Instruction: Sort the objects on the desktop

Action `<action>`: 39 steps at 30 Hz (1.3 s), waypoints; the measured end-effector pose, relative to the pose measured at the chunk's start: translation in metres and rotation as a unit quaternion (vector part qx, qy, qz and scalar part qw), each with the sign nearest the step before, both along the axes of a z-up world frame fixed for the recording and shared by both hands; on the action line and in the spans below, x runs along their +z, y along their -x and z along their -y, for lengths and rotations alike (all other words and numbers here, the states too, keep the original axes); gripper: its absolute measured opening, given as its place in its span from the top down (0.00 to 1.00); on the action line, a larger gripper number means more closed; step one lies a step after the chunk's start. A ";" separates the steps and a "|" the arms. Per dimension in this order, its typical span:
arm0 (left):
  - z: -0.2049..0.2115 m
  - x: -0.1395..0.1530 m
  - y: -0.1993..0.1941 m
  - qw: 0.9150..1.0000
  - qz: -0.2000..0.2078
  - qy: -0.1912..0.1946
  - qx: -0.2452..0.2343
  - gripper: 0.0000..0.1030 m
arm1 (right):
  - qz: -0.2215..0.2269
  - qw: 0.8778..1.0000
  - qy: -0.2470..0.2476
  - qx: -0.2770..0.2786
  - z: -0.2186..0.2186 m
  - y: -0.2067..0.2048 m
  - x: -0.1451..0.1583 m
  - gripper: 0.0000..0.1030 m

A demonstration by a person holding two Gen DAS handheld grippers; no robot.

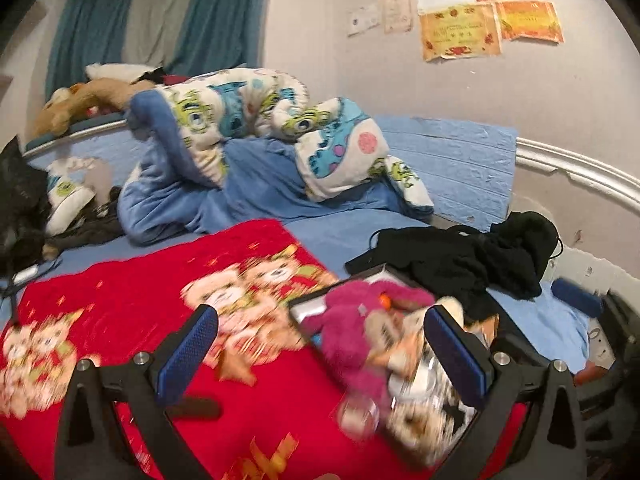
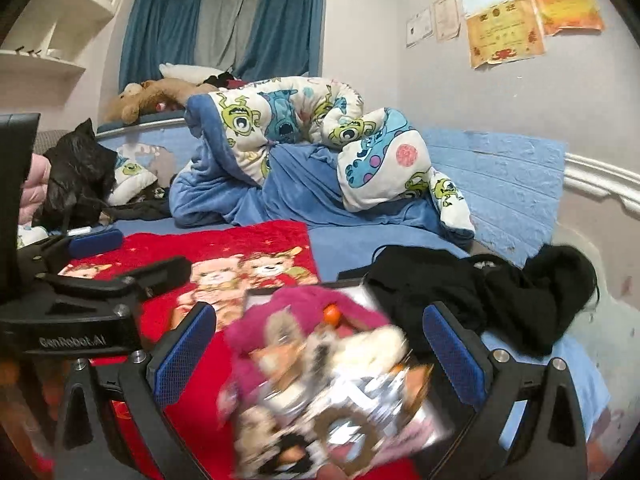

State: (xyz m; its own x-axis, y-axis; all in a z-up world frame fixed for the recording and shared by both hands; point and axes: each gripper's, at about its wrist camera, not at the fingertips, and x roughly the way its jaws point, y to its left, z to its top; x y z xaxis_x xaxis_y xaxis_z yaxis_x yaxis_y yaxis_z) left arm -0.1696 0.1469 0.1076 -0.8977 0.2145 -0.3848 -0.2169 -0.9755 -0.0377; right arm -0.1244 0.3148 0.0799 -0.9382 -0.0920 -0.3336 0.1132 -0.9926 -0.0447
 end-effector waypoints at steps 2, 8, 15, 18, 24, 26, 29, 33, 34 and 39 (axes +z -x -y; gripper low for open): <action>0.015 -0.006 -0.020 1.000 0.007 0.004 0.005 0.00 | 0.005 1.000 0.008 0.006 0.015 -0.015 -0.010 0.00; 0.070 -0.028 -0.072 0.999 0.010 -0.011 0.046 0.00 | -0.023 0.999 0.031 0.017 0.058 -0.052 -0.032 0.00; 0.144 -0.055 -0.104 0.996 -0.003 0.007 0.091 0.00 | -0.041 0.995 0.087 0.009 0.077 -0.080 -0.042 0.00; 0.170 -0.070 -0.105 0.993 -0.008 0.008 0.121 0.00 | -0.047 0.992 0.117 0.020 0.081 -0.085 -0.046 0.00; 0.208 -0.101 -0.095 0.989 -0.020 -0.005 0.147 0.00 | -0.037 0.992 0.099 0.062 0.116 -0.067 -0.065 0.00; 0.213 -0.108 -0.087 0.988 -0.016 -0.012 0.152 0.00 | -0.037 0.993 0.090 0.073 0.130 -0.059 -0.068 0.00; 0.219 -0.124 -0.078 0.987 -0.007 -0.015 0.163 0.00 | -0.027 0.988 0.110 0.105 0.144 -0.043 -0.074 0.00; 0.221 -0.138 -0.068 0.985 0.010 -0.002 0.175 0.00 | -0.031 0.988 0.087 0.127 0.166 -0.022 -0.081 0.00; 0.221 -0.140 -0.067 0.985 0.012 -0.003 0.175 0.00 | -0.031 0.989 0.077 0.126 0.173 -0.017 -0.086 0.00; 0.227 -0.152 -0.070 0.982 0.031 -0.012 0.186 0.00 | 0.013 0.991 0.046 0.128 0.196 0.007 -0.117 0.00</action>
